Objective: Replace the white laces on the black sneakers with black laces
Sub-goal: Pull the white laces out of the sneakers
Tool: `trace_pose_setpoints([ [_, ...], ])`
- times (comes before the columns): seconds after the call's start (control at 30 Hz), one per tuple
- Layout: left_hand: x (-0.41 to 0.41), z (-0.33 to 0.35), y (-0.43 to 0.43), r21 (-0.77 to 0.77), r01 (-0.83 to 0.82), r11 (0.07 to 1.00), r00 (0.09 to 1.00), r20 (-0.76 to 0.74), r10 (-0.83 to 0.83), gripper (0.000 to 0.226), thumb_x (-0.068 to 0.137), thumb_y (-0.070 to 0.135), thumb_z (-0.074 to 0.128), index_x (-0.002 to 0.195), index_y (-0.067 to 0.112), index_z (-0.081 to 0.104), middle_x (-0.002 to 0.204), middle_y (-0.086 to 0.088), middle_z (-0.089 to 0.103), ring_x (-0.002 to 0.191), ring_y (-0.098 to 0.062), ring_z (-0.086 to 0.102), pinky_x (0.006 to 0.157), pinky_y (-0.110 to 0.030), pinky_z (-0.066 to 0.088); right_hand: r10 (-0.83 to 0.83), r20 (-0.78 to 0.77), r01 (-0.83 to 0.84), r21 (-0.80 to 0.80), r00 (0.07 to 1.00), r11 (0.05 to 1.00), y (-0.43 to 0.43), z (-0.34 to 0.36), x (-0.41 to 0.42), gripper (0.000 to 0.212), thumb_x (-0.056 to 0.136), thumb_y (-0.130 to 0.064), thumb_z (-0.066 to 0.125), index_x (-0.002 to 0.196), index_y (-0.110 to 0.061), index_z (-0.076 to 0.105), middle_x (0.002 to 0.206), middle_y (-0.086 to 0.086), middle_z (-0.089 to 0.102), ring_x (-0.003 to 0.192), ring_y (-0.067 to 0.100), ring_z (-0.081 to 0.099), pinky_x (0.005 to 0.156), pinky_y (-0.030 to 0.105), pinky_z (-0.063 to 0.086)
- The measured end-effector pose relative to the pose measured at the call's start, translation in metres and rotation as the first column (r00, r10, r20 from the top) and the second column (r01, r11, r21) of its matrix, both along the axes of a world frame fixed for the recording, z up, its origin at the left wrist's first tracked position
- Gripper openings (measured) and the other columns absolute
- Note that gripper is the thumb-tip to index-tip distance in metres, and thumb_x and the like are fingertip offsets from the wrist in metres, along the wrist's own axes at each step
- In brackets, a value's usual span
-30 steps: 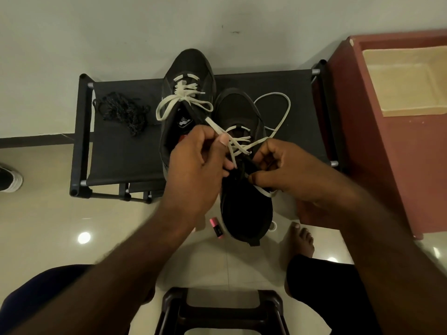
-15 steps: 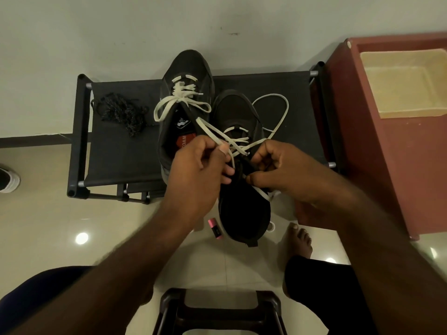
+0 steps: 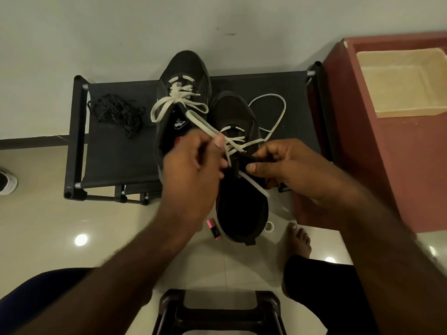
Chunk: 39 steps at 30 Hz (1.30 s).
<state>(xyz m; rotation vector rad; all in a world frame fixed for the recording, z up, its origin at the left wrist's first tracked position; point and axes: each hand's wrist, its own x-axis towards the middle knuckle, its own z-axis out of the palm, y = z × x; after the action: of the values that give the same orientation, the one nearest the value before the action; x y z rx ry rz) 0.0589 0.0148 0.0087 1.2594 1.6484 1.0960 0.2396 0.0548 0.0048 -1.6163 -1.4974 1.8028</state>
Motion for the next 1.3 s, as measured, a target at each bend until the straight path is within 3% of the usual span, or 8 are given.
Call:
trace_pose_setpoints([
  [0.1, -0.004, 0.004, 0.003, 0.000, -0.068, 0.998, 0.995, 0.071, 0.067, 0.013, 0.100, 0.026, 0.055, 0.092, 0.019, 0.063, 0.068, 0.000, 0.064, 0.062, -0.011, 0.063, 0.056, -0.026, 0.053, 0.003, -0.001, -0.003, -0.012, 1.000, 1.000, 0.001, 0.000, 0.000, 0.018, 0.089, -0.011, 0.071, 0.101, 0.002, 0.069, 0.083, 0.007, 0.071, 0.070, 0.009, 0.068, 0.061, 0.017, 0.051],
  [0.23, -0.002, -0.007, -0.006, -0.111, 0.204, 0.973, 0.906, -0.355, -0.230, 0.018, 0.096, 0.031, 0.058, 0.088, 0.019, 0.068, 0.071, 0.007, 0.063, 0.065, -0.008, 0.060, 0.059, -0.025, 0.051, 0.002, -0.010, -0.003, -0.034, 1.000, 0.999, 0.000, 0.001, -0.001, 0.019, 0.089, -0.008, 0.071, 0.102, 0.004, 0.068, 0.086, 0.014, 0.071, 0.069, 0.011, 0.068, 0.059, 0.016, 0.051],
  [0.37, -0.002, -0.019, -0.004, -0.156, 0.239, 0.959, 0.856, -0.432, -0.283, 0.015, 0.096, 0.025, 0.058, 0.097, 0.015, 0.069, 0.086, 0.004, 0.067, 0.077, -0.010, 0.062, 0.074, -0.032, 0.054, 0.002, 0.001, -0.002, -0.041, 1.000, 0.999, -0.001, 0.002, -0.002, 0.018, 0.088, -0.008, 0.072, 0.102, 0.003, 0.069, 0.090, 0.018, 0.072, 0.068, 0.010, 0.068, 0.059, 0.015, 0.051],
  [0.63, -0.003, 0.005, -0.003, 0.003, -0.037, 0.999, 0.998, 0.054, 0.037, 0.011, 0.101, 0.023, 0.052, 0.094, 0.022, 0.061, 0.076, 0.001, 0.066, 0.062, -0.013, 0.066, 0.055, -0.025, 0.056, -0.007, 0.015, 0.008, -0.034, 1.000, 0.999, 0.000, 0.003, -0.002, 0.017, 0.089, -0.010, 0.071, 0.102, 0.002, 0.068, 0.083, 0.007, 0.070, 0.064, 0.005, 0.065, 0.056, 0.012, 0.048],
  [0.77, -0.002, -0.012, -0.008, -0.200, 0.183, 0.963, 0.929, -0.285, -0.236, 0.012, 0.095, 0.029, 0.060, 0.092, 0.020, 0.066, 0.071, 0.006, 0.065, 0.063, -0.010, 0.064, 0.063, -0.038, 0.058, -0.007, 0.011, 0.008, -0.034, 1.000, 0.999, -0.001, 0.003, -0.003, 0.014, 0.088, -0.009, 0.073, 0.097, 0.000, 0.068, 0.071, -0.001, 0.068, 0.059, 0.002, 0.064, 0.051, 0.011, 0.045],
  [0.93, -0.005, -0.020, -0.004, -0.196, 0.213, 0.957, 0.874, -0.399, -0.277, 0.017, 0.097, 0.026, 0.057, 0.093, 0.016, 0.070, 0.074, 0.007, 0.064, 0.069, -0.007, 0.062, 0.073, -0.031, 0.056, -0.002, 0.012, 0.002, -0.034, 1.000, 0.999, -0.001, 0.004, -0.002, 0.016, 0.087, -0.009, 0.073, 0.099, 0.001, 0.069, 0.070, -0.002, 0.069, 0.057, 0.001, 0.063, 0.048, 0.011, 0.044],
  [1.13, -0.008, 0.013, 0.006, 0.084, -0.124, 0.989, 0.984, 0.138, 0.112, 0.015, 0.104, 0.021, 0.047, 0.100, 0.015, 0.060, 0.080, 0.000, 0.067, 0.060, -0.015, 0.067, 0.051, -0.024, 0.053, 0.009, 0.015, -0.009, -0.020, 1.000, 1.000, -0.001, 0.001, 0.000, 0.017, 0.087, -0.013, 0.074, 0.099, -0.002, 0.070, 0.083, 0.006, 0.072, 0.068, 0.007, 0.067, 0.058, 0.014, 0.048],
  [1.3, -0.023, 0.015, 0.015, 0.117, -0.128, 0.985, 0.971, 0.219, 0.100, 0.042, 0.104, 0.017, 0.046, 0.142, 0.010, 0.031, 0.115, 0.001, 0.063, 0.088, -0.016, 0.071, 0.071, -0.025, 0.058, 0.026, 0.035, -0.026, 0.000, 0.999, 1.000, -0.001, -0.001, -0.001, 0.017, 0.085, -0.015, 0.076, 0.098, -0.005, 0.070, 0.078, 0.000, 0.071, 0.062, 0.003, 0.064, 0.051, 0.011, 0.044],
])
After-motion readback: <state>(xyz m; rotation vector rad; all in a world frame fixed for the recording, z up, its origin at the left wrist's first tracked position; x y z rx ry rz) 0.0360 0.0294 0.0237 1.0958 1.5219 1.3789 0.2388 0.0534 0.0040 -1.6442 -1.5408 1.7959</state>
